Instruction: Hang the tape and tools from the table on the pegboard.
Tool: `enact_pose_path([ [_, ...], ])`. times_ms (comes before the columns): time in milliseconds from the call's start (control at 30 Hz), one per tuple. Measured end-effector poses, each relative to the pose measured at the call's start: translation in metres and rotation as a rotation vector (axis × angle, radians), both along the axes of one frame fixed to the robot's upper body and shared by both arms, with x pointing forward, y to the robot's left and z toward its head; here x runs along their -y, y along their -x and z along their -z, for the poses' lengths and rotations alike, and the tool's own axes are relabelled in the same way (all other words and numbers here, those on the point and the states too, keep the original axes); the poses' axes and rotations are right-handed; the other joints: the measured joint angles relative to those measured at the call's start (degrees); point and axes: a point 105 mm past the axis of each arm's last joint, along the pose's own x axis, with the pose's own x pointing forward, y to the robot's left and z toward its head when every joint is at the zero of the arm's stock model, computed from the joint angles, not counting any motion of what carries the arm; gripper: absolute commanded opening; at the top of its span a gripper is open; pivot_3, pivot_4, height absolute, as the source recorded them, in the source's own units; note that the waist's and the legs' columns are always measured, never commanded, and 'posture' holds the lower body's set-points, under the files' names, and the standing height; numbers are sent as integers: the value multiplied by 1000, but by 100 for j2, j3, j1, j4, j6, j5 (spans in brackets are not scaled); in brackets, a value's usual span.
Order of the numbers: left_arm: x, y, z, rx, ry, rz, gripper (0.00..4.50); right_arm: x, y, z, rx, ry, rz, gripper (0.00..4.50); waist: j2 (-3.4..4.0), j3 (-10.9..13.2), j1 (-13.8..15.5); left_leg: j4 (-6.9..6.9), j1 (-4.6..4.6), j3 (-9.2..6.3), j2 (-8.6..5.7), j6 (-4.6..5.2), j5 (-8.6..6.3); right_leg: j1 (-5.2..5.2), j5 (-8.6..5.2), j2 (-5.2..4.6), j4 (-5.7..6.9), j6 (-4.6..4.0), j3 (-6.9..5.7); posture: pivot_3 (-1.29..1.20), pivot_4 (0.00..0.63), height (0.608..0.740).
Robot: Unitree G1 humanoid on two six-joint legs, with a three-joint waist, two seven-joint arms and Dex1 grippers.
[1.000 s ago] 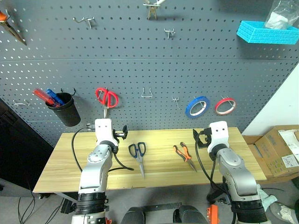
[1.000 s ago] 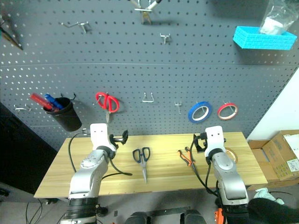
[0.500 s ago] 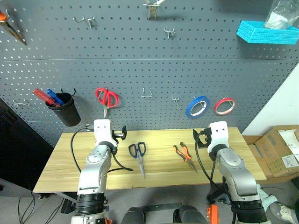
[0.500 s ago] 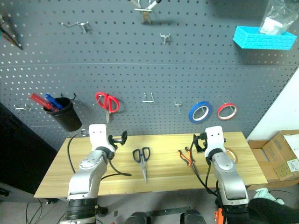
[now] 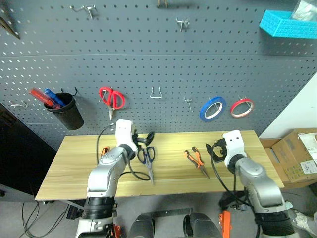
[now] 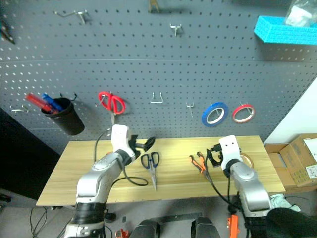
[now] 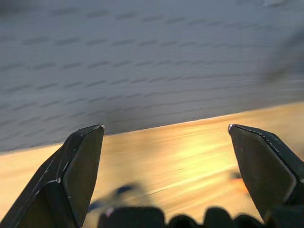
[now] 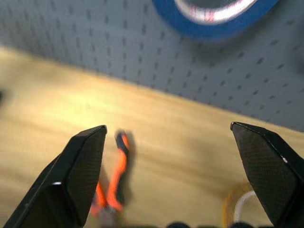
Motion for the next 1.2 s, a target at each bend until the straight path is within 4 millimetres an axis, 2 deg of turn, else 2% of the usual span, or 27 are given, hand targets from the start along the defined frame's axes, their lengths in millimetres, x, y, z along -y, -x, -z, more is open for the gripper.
enact_pose_path([
  [67, 25, 3, -7, -21, 56, 116, 4490, 14, -5, 3, -47, 26, -7, 4500, -8, 83, -20, -3, -29, -2, 1, 2, 0, -25, 1, 2, 0, 3, -2, 68, 239, 740],
  [133, 49, 11, -8, -72, 110, 233, 4490, 24, -7, 7, -92, 35, -16, 4500, -8, 188, -59, -2, -51, -6, 1, 10, -5, -41, 13, 3, 3, 42, -2, 57, 261, 740],
  [200, 73, 26, -2, -143, 141, 364, 4490, 33, -11, 12, -139, 36, -19, 4500, -10, 286, -110, -1, -65, -5, 1, 23, -12, -54, 9, 3, 5, 49, 1, 46, 283, 740],
  [333, 105, 50, 16, -264, 151, 548, 4490, 50, -21, 25, -217, 21, 1, 4500, -11, 501, -172, 0, -79, 6, 1, 31, -17, -78, 4, 2, 14, 57, 15, 40, 311, 740],
  [467, 122, 57, 25, -325, 177, 609, 4490, 57, -28, 38, -277, 5, 3, 4500, -3, 650, -190, 7, -88, 7, -2, 31, -17, -85, 4, -1, 21, 57, 17, 43, 327, 740],
  [667, 138, 59, 35, -369, 193, 646, 4490, 66, -42, 39, -295, 8, 15, 4500, -13, 781, -214, 11, -90, 11, -4, 31, -17, -86, 4, -3, 23, 60, 20, 50, 341, 740],
  [767, 141, 53, 36, -367, 185, 643, 4490, 71, -46, 42, -317, -4, 36, 4500, -23, 821, -242, 11, -94, 10, -3, 30, -17, -89, 2, -4, 28, 63, 20, 52, 339, 740],
  [900, 148, 50, 27, -335, 192, 659, 4500, 77, -50, 41, -342, -35, 76, 3645, -37, 830, -251, 11, -95, 10, -6, 30, -17, -88, 1, -10, 28, 67, 19, 56, 330, 740],
  [1200, 146, 49, 30, -339, 201, 655, 4500, 73, -50, 41, -408, -187, 127, 633, -40, 831, -255, 15, -85, 10, -6, 28, -16, -88, -1, -10, 46, 69, 20, 61, 313, 740],
])
